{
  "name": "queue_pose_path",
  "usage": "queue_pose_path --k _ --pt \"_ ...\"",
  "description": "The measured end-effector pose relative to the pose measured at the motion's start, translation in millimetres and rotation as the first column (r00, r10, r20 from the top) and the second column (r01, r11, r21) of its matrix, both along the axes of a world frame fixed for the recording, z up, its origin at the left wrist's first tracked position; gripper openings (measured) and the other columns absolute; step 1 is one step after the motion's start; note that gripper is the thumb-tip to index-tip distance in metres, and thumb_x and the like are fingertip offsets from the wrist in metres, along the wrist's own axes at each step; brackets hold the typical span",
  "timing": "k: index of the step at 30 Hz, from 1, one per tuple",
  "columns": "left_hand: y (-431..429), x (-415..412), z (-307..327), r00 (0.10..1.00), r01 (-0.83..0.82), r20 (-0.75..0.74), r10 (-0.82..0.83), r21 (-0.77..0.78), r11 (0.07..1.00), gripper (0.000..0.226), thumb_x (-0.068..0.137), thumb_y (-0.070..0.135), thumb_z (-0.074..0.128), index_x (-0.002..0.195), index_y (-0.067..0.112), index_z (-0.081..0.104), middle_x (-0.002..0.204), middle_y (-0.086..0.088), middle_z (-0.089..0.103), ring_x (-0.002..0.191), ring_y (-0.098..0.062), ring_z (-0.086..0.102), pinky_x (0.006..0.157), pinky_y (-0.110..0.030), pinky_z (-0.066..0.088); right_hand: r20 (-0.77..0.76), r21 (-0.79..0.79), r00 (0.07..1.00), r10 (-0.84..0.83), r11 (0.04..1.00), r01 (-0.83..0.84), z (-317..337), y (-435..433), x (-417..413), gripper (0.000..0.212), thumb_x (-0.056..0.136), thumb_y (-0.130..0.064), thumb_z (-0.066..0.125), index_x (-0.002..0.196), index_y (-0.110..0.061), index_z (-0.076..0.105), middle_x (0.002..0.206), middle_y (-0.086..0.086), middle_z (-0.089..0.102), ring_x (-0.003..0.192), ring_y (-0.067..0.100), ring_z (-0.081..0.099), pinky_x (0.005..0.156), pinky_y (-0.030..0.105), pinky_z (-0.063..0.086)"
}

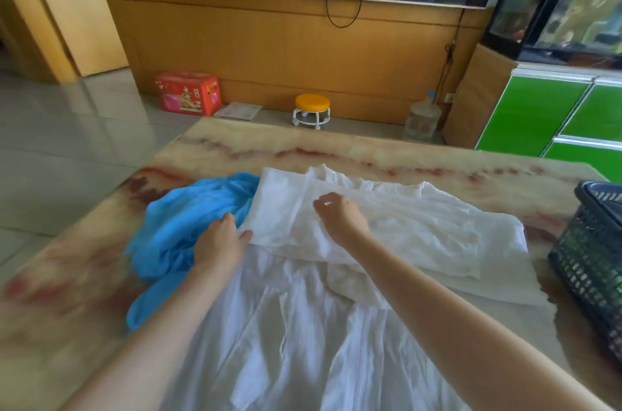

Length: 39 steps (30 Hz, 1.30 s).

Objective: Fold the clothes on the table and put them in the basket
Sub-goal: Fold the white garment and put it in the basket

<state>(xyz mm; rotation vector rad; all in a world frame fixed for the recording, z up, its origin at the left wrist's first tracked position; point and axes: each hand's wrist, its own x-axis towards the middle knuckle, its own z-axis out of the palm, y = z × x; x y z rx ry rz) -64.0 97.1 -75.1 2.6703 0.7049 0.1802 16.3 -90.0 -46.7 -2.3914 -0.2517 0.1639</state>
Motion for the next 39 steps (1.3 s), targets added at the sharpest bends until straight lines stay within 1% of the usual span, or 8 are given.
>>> queue_pose_path --k 10,13,16,19,23,27,32,39 --pt "10.9 0.7 -20.9 0.997 -0.067 -0.029 0.07 0.112 0.991 0.068 0.089 0.068 0.028 0.098 0.009 0.061 0.095 -0.008 0.066 0.091 -0.027 0.063 0.064 -0.031 0.04 -0.127 -0.128 0.991 -0.05 0.991 0.034 -15.9 106.0 30.8 0.062 0.09 -0.062 0.043 0.124 -0.01 0.047 0.111 0.005 0.061 0.095 0.027 0.064 0.07 0.031 0.046" --pt "11.9 -1.6 -21.7 0.996 -0.025 -0.085 0.034 0.108 0.994 0.052 0.089 0.059 0.042 0.096 0.012 0.062 0.096 -0.003 0.065 0.093 -0.024 0.062 0.064 -0.028 0.038 -0.087 -0.15 0.995 -0.056 0.988 0.043 -20.2 124.1 31.8 0.07 0.086 -0.065 0.049 0.127 -0.01 0.042 0.111 0.005 0.062 0.1 0.025 0.062 0.07 0.032 0.044" --pt "9.3 -5.6 -18.8 0.997 0.053 -0.062 -0.047 0.099 0.994 0.026 0.086 0.041 0.053 0.081 0.016 0.056 0.088 0.0 0.062 0.088 -0.023 0.061 0.062 -0.027 0.038 -0.077 -0.153 0.997 -0.027 0.988 0.015 -26.6 131.9 30.6 0.049 0.09 -0.037 0.059 0.124 -0.007 0.04 0.116 0.007 0.059 0.106 0.027 0.06 0.071 0.031 0.042" --pt "8.7 -7.9 -8.0 0.996 0.084 0.04 -0.084 0.007 0.996 0.027 0.085 0.022 0.049 0.061 0.016 0.038 0.064 0.001 0.048 0.066 -0.023 0.05 0.054 -0.028 0.03 -0.132 -0.036 0.988 -0.082 0.996 0.078 -29.6 125.4 33.3 0.006 0.086 -0.005 0.046 0.088 -0.01 0.045 0.106 0.011 0.064 0.094 0.03 0.065 0.074 0.033 0.052" --pt "-6.6 -3.7 14.1 0.978 0.17 0.134 -0.161 -0.059 0.984 0.032 0.086 0.024 0.052 0.06 0.016 0.035 0.055 0.003 0.04 0.054 -0.017 0.039 0.046 -0.029 0.021 -0.172 0.082 0.976 -0.134 0.985 0.15 -20.0 112.0 40.8 0.011 0.087 -0.014 0.045 0.09 -0.005 0.052 0.094 0.013 0.068 0.082 0.03 0.068 0.078 0.04 0.058" --pt "-27.1 -1.1 24.3 0.965 0.192 0.218 -0.147 -0.204 0.96 0.033 0.089 0.028 0.051 0.061 0.015 0.039 0.053 0.005 0.038 0.051 -0.015 0.037 0.047 -0.029 0.023 -0.228 0.102 0.972 -0.06 0.991 0.085 -6.5 105.4 38.1 0.037 0.089 -0.047 0.052 0.1 -0.012 0.047 0.092 0.004 0.059 0.084 0.024 0.063 0.068 0.032 0.049" --pt "-36.5 -9.0 16.8 0.959 0.22 0.239 -0.154 -0.276 0.936 0.026 0.088 0.027 0.053 0.073 0.006 0.054 0.052 0.005 0.036 0.049 -0.011 0.033 0.047 -0.025 0.024 -0.127 -0.142 0.992 -0.014 0.99 -0.004 -9.4 96.9 42.5 0.018 0.088 -0.015 0.058 0.102 -0.01 0.048 0.093 0.003 0.05 0.094 0.023 0.06 0.067 0.029 0.043" --pt "-59.9 -14.1 22.4 0.958 0.28 0.108 -0.267 -0.567 0.775 0.046 0.086 0.021 0.06 0.129 0.031 0.048 0.066 0.006 0.046 0.057 -0.007 0.046 0.045 -0.011 0.035 -0.152 0.141 0.982 -0.116 0.98 0.137 -14.5 51.1 60.1 0.015 0.088 -0.006 0.049 0.073 -0.008 0.044 0.068 0.001 0.042 0.072 0.022 0.048 0.058 0.028 0.041"
